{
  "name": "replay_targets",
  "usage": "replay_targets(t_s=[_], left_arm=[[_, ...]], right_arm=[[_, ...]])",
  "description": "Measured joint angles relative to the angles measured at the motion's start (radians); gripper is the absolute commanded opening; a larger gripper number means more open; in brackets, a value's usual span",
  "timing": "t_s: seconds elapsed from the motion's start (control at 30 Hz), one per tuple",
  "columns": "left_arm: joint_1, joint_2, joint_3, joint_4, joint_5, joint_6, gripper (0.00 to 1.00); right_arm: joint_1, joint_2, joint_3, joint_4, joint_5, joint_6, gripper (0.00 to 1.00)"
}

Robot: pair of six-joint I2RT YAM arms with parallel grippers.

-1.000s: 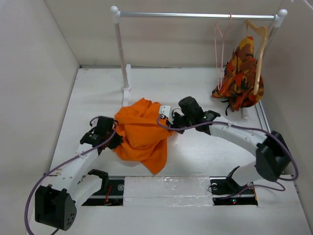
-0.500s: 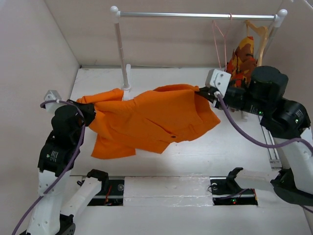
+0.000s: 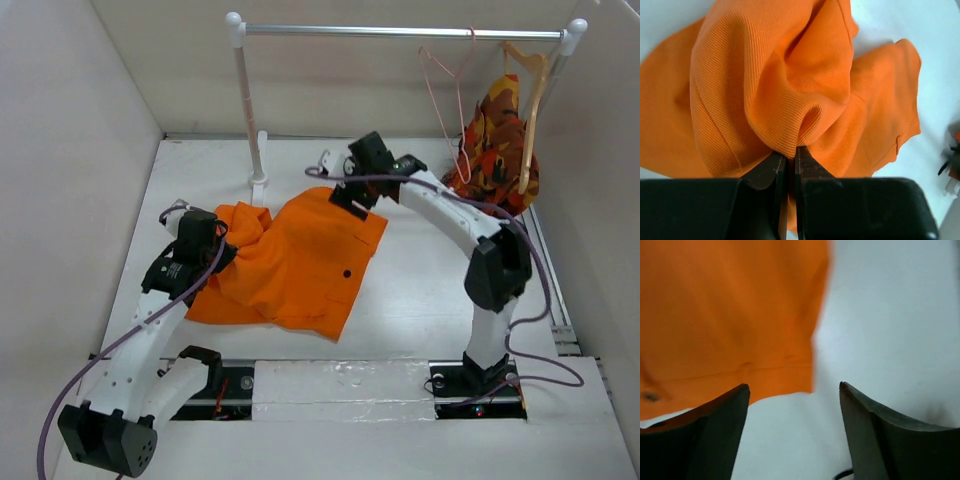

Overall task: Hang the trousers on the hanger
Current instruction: Flatten out the trousers at the center of the board.

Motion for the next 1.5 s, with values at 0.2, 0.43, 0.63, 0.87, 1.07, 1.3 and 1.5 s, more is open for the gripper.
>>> replay_targets(t_s=[0.2,0.43,0.63,0.87,1.07,1.3,1.5], left_arm=[[0.002,0.03,-0.051,0.082,0.048,-0.003,0.0],[0.002,0.106,-0.059,0.149,0.042,0.014,0.0],[0.011,0.169,-0.058,0.185,0.034,0.037,0.0],[0.011,0.168,-0.058,0.192,0.023,0.061,0.0],[0.002,0.151,-0.055,0.191,0.026,0.092,0.0],[-0.033,0.241,0.009,0.211,0.236,0.156,0.47],[-0.034,0.266,0.056,0.214,0.323,0.179,0.87]], right_arm=[[0.245,-0.565,-0.729,0.195,-0.082,0.193,0.03],[0.533,-0.735,-1.042,0.426,-0.173,0.33,0.79],[0.616,-0.465,-1.013,0.501,-0.128,0.325,0.81],[0.615,-0.283,-0.912,0.507,0.031,0.336,0.32],[0.607,-0.32,-0.909,0.435,0.189,0.416,0.0],[0.289,-0.846,-0.933,0.147,0.381,0.505,0.0],[-0.029,-1.186,-0.966,0.031,0.445,0.528,0.0]])
